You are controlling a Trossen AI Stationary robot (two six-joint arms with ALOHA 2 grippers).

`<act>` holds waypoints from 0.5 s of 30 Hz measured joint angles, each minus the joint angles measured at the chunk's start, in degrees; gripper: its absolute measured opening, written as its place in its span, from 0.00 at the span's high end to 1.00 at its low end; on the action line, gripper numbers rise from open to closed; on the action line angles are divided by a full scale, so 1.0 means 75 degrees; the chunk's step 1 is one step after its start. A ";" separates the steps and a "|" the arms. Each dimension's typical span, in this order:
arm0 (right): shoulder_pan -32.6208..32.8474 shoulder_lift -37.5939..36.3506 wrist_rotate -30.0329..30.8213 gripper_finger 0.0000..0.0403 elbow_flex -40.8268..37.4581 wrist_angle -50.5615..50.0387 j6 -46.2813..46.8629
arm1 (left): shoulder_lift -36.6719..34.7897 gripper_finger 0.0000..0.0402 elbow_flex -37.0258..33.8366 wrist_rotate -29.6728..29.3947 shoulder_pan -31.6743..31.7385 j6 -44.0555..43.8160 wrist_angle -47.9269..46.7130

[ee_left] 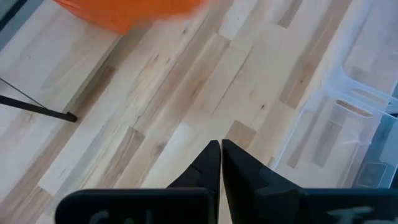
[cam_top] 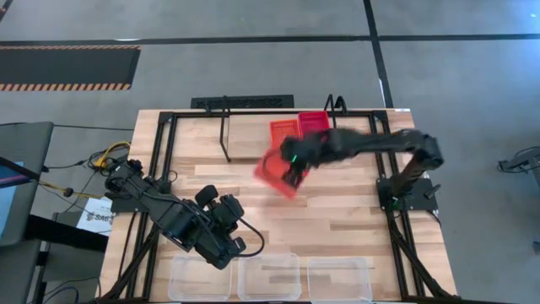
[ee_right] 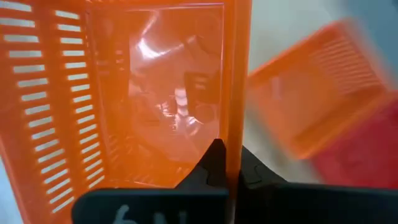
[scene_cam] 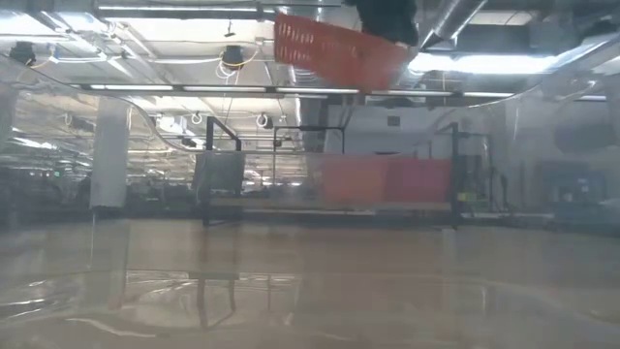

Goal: Stack baskets on shelf by color
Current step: Stack the orange bin on top of the orange bins on the shelf

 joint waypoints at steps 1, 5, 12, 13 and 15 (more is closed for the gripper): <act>-0.0201 -0.0211 0.0184 0.99 0.0002 0.0121 0.0191 | 0.0000 0.99 0.0000 0.0000 0.0000 0.0003 -0.0002; -0.0962 -0.0684 0.0404 0.99 0.0009 0.0743 0.0938 | 0.0000 0.99 0.0000 -0.0140 0.0000 -0.0218 -0.0003; -0.1909 -0.0370 -0.0152 1.00 0.0008 0.1140 0.2064 | 0.0000 0.99 0.0000 -0.0267 0.0044 -0.0812 0.0000; -0.2024 -0.0264 -0.0280 1.00 -0.0037 0.1022 0.2135 | 0.0000 0.99 0.0000 -0.0306 0.0047 -0.0813 -0.0003; -0.2215 -0.0061 -0.0575 1.00 -0.0155 0.0994 0.2345 | 0.0000 0.99 0.0000 -0.0384 0.0047 -0.0812 -0.0003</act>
